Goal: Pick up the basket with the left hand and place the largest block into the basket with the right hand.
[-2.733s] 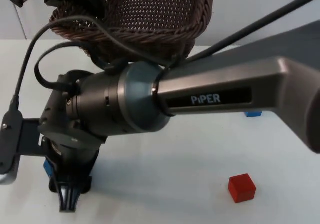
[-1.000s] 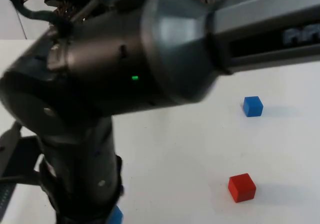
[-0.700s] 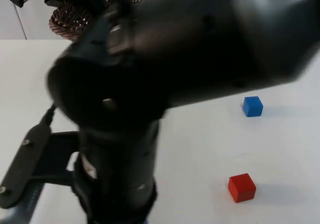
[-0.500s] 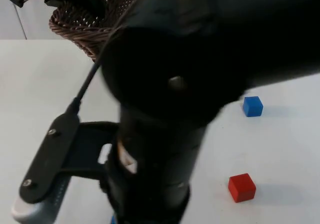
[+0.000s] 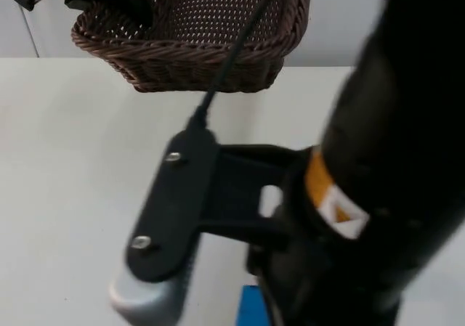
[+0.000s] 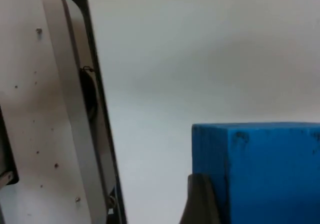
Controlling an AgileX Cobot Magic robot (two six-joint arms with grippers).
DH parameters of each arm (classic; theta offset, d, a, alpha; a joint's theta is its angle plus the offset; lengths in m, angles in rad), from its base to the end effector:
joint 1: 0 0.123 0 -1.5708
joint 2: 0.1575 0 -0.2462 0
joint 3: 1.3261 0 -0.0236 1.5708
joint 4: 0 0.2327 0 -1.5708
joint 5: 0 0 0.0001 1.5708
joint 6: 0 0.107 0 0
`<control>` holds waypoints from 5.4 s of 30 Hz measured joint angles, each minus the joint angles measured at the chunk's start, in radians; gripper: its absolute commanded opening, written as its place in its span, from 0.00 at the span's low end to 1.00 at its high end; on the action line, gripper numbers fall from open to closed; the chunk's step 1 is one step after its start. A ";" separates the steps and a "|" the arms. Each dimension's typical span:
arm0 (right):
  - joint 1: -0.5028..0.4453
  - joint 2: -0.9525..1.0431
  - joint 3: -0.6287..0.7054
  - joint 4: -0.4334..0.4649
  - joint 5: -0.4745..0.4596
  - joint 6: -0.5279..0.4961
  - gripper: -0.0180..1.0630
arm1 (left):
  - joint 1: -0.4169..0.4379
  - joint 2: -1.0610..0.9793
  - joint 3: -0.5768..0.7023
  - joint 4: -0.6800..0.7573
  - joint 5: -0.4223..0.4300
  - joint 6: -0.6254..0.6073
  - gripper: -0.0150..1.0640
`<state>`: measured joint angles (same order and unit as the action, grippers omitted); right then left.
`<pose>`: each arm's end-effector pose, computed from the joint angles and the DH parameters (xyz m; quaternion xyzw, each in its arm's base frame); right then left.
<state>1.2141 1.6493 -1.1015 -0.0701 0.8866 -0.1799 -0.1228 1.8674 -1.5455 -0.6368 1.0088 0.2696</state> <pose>0.1103 0.2793 0.1759 -0.6521 0.7493 0.0295 0.1115 0.3688 -0.0998 0.2290 0.0636 0.9427 -0.2764 0.1755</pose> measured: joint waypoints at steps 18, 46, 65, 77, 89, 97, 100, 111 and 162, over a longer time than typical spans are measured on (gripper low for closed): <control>-0.065 -0.289 0.147 -0.005 0.028 0.136 0.02 | 0.000 0.000 0.000 0.000 0.000 0.000 0.01; -0.248 -0.412 -0.112 -0.185 0.206 0.093 0.02 | 0.000 0.000 0.000 0.000 0.000 0.000 0.01; -0.263 -0.216 -0.498 -0.304 0.189 0.140 0.02 | 0.000 0.000 0.000 0.000 0.000 0.000 0.01; -0.479 0.007 -0.723 -0.137 0.132 0.105 0.02 | 0.000 0.000 0.000 0.000 0.000 0.000 0.01; -0.481 0.286 -1.016 -0.158 0.112 0.113 0.02 | 0.000 0.000 0.000 0.000 0.000 0.000 0.01; -0.518 0.394 -1.131 -0.146 0.100 0.159 0.02 | 0.000 0.000 0.000 0.000 -0.002 0.000 0.01; -0.551 0.435 -1.140 -0.096 0.081 0.164 0.02 | 0.000 0.000 0.000 0.000 -0.010 0.000 0.01; -0.565 0.535 -1.140 -0.001 0.009 0.157 0.02 | 0.000 0.000 0.000 0.002 -0.014 0.000 0.01; -0.565 0.174 -1.068 0.006 0.140 0.155 0.68 | 0.000 0.000 0.000 0.023 -0.019 0.000 0.01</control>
<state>0.6487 1.8230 -2.1693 -0.0645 1.0266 -0.0250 -0.1228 1.8674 -1.5455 -0.6135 0.9899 0.2696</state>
